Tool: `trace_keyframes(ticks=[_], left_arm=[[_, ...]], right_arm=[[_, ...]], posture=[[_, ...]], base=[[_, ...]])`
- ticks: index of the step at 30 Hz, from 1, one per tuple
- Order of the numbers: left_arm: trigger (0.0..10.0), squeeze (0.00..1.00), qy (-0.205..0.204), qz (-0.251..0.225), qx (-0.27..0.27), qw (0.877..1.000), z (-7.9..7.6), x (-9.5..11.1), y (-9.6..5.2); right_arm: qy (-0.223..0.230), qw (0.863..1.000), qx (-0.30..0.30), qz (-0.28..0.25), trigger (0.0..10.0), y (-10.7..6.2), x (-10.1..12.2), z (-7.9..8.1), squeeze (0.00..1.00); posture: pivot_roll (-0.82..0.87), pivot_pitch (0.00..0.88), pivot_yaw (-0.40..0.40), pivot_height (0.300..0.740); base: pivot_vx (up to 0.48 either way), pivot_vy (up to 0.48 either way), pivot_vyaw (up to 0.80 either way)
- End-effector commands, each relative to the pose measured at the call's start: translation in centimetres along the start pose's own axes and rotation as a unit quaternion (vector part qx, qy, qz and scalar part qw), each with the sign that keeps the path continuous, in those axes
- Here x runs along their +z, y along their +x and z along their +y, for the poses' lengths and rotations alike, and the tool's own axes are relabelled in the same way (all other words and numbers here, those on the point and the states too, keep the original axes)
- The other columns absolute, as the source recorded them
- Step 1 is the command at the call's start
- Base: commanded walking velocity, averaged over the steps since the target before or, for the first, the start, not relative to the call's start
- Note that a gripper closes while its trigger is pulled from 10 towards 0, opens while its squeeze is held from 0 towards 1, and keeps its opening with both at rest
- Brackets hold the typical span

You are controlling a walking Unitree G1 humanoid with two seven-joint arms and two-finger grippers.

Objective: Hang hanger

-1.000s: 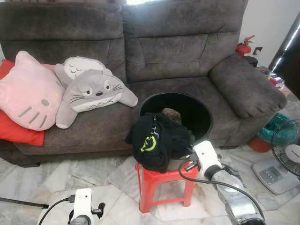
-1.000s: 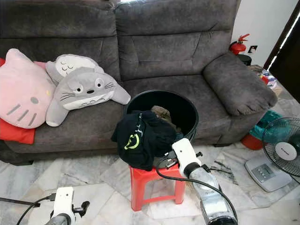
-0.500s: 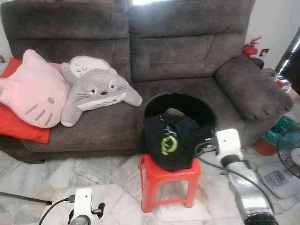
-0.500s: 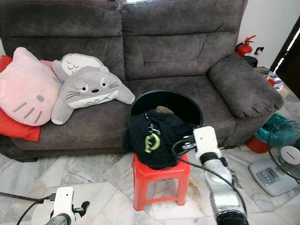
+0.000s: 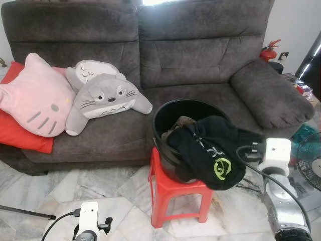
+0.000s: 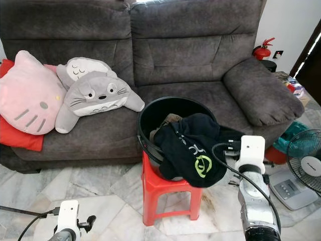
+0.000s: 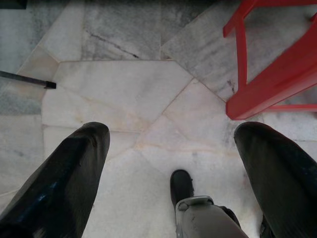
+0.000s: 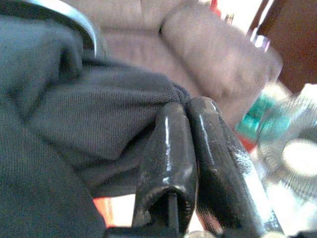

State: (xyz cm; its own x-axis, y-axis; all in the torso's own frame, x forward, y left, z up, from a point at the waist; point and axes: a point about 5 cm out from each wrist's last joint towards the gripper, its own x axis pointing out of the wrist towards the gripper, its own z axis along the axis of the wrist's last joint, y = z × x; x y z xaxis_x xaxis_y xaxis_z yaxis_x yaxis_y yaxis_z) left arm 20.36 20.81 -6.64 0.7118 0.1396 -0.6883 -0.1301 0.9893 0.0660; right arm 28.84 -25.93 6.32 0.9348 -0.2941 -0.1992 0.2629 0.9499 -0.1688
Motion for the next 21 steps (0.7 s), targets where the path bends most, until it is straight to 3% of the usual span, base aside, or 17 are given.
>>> trace_keyframes(ticks=[1, 11, 19, 20, 21], left_arm=[[10.0, 0.0, 0.002, 0.011, 0.005, 1.0, 0.2, -0.4, -0.1], [10.0, 0.0, 0.006, 0.01, 0.005, 1.0, 0.2, -0.4, -0.1], [10.0, 0.0, 0.004, 0.009, 0.005, 1.0, 0.2, -0.4, -0.1], [10.0, 0.0, 0.004, 0.009, 0.004, 1.0, 0.2, -0.4, -0.1], [10.0, 0.0, 0.004, 0.009, 0.004, 1.0, 0.2, -0.4, -0.1]], right_arm=[[0.014, 0.999, 0.013, 0.041, 10.0, 0.0, -1.1, 0.6, 0.0], [0.023, 0.996, 0.078, 0.046, 10.0, 0.1, -0.9, 2.8, 0.0], [0.015, 0.993, 0.112, -0.012, 10.0, -0.3, 0.7, 3.3, 0.0], [0.018, 0.994, 0.108, -0.023, 10.0, -0.4, 1.0, 3.2, 0.05], [0.023, 0.994, 0.107, -0.028, 10.0, -0.4, 1.1, 3.2, 1.0]], posture=[[-0.11, 0.0, 0.009, 0.716], [-0.11, 0.0, 0.01, 0.716], [-0.11, 0.0, 0.009, 0.716], [-0.11, 0.0, 0.008, 0.716], [-0.11, 0.0, 0.008, 0.716]], base=[[0.0, 0.0, 0.0], [0.0, 0.0, 0.0], [0.0, 0.0, 0.0], [0.0, 0.0, 0.0], [0.0, 0.0, 0.0]])
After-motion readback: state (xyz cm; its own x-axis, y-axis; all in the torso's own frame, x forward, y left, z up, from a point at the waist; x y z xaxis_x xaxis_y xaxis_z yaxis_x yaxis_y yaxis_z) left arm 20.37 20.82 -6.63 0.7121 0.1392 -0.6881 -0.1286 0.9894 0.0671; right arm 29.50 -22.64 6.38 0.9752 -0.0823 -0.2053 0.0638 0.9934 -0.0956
